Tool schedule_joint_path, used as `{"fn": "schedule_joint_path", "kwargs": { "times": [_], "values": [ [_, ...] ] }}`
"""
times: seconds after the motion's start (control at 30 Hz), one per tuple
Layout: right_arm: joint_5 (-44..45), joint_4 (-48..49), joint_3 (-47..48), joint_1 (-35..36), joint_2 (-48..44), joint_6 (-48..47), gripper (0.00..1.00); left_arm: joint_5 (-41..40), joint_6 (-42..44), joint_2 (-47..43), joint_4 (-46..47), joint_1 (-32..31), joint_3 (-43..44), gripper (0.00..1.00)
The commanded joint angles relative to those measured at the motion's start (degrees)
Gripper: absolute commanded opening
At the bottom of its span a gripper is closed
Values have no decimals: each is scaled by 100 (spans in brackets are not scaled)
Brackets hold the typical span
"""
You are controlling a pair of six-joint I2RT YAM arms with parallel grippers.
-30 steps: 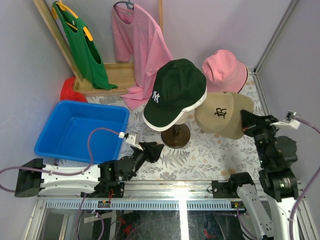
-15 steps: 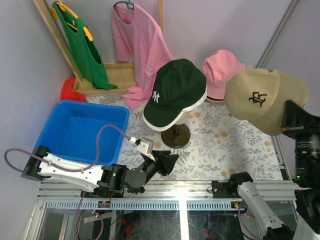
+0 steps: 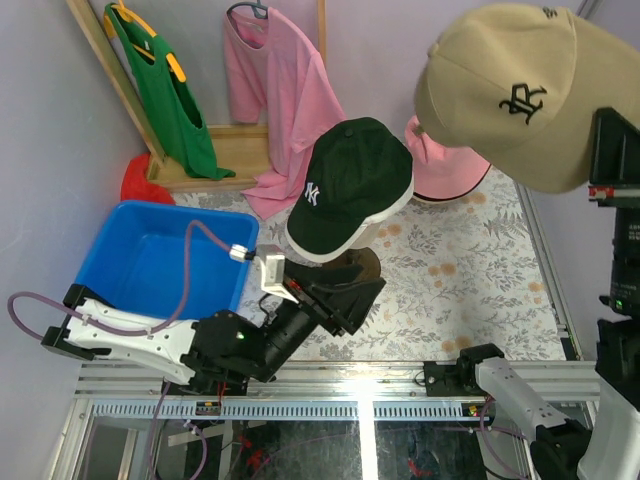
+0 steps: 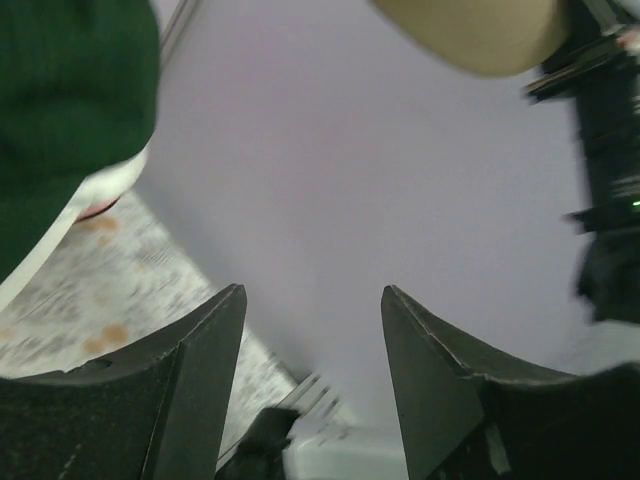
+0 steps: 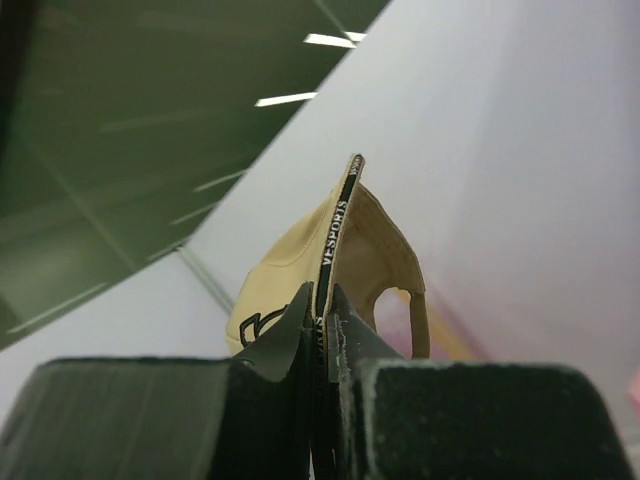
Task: Stack the hats
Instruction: Stack the hat on the hat.
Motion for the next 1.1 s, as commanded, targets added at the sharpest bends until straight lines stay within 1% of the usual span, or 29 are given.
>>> {"fn": "schedule_joint_path", "kwargs": {
  "times": [0.0,0.03,0.1,0.17,0.23,0.27,0.33,0.47,0.53,0.63,0.77,0.87,1.07],
  "values": [
    [-674,2137,-356,32,333,1315,0,576,1291,253,1680,20,630,59],
    [-756,2539,-494,37,389,1600,0,666,1442,331,1856,33,743,61],
    [-889,3037,-673,35,543,2006,0,804,1596,455,2190,86,914,66],
    [-957,3485,-713,38,658,2277,0,866,1553,549,2346,251,1054,70],
    [-969,3756,-718,32,762,2535,0,1060,1201,603,2301,577,1134,72],
    [-990,3857,-717,34,822,2648,0,1201,804,624,2261,769,1163,73],
    [-1058,4068,-714,39,923,2888,0,1479,368,708,2223,1144,1231,74],
    [-1151,4429,-937,36,1108,3361,0,1657,326,1099,2493,1630,1600,77],
    [-1248,4629,-969,35,1249,3691,0,1736,256,1331,2473,1828,1902,79],
    [-1322,4721,-1031,38,1329,3925,0,1796,247,1645,2561,2153,2258,83],
    [-1373,4653,-1014,37,1323,3995,0,2031,-354,1926,2536,2651,2404,88],
    [-1405,4702,-1052,38,1337,4134,0,2393,-1003,2015,2588,3011,2448,89],
    [-1459,4704,-1063,33,1355,4359,0,2860,-1614,2188,2540,3413,2743,90]
  ]
}}
